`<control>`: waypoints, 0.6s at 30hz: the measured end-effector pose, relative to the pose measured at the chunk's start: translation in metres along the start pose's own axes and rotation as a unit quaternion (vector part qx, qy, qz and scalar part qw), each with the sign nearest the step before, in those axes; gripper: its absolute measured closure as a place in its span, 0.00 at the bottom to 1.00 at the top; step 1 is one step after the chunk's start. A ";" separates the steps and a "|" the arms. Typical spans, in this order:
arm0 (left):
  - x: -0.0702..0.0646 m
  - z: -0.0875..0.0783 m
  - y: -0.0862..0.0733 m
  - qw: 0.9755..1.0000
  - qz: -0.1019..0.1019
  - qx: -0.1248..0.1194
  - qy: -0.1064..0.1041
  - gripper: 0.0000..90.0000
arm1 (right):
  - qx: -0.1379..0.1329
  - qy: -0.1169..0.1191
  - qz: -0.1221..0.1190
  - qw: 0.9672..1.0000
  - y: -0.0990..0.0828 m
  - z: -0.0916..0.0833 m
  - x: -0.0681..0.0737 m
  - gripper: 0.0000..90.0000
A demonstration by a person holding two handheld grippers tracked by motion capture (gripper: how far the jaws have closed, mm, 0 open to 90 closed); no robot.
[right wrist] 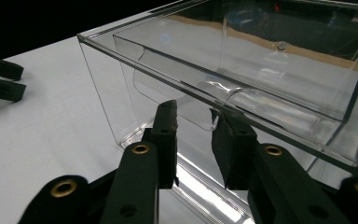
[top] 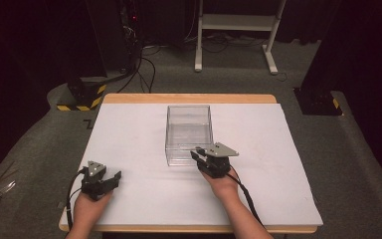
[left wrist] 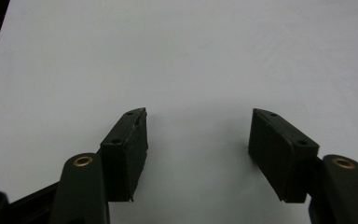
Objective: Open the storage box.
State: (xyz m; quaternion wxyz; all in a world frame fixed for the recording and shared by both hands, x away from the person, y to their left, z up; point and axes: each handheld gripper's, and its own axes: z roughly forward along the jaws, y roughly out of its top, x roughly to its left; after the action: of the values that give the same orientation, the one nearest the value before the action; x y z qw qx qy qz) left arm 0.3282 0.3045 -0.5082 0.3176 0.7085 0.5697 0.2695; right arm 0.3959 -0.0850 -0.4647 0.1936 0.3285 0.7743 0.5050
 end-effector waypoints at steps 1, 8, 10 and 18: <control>0.000 0.000 0.000 1.000 0.001 0.000 0.001 0.42 | -0.001 0.004 0.000 1.000 0.000 -0.001 -0.001 0.81; -0.001 0.000 0.000 1.000 0.005 -0.001 0.000 0.44 | -0.003 0.013 -0.008 1.000 -0.002 -0.005 0.000 0.84; -0.002 -0.001 0.000 1.000 0.010 -0.003 -0.001 0.47 | -0.005 0.017 -0.010 1.000 -0.002 -0.006 0.002 0.83; -0.014 -0.005 -0.001 0.999 0.009 -0.016 -0.033 0.65 | -0.005 0.024 -0.004 1.000 -0.006 -0.012 0.004 0.84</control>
State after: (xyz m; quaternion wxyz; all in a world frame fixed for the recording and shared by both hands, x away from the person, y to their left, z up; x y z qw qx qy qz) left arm 0.3210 0.2919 -0.5054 0.3446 0.7168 0.5486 0.2578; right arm 0.3835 -0.0912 -0.4655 0.1793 0.3121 0.7774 0.5158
